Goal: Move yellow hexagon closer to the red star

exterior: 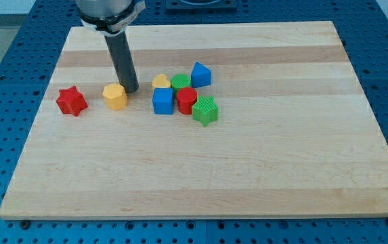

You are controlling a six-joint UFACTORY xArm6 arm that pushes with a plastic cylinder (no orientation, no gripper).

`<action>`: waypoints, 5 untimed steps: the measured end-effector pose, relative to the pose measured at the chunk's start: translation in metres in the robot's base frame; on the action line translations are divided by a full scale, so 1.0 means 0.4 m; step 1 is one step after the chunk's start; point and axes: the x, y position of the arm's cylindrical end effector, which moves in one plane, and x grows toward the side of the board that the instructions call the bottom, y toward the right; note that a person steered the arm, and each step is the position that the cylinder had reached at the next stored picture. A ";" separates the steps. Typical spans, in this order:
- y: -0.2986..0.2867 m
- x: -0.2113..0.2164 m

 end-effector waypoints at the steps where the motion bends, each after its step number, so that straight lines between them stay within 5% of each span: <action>1: 0.026 0.055; 3: 0.025 0.161; 5: -0.070 0.102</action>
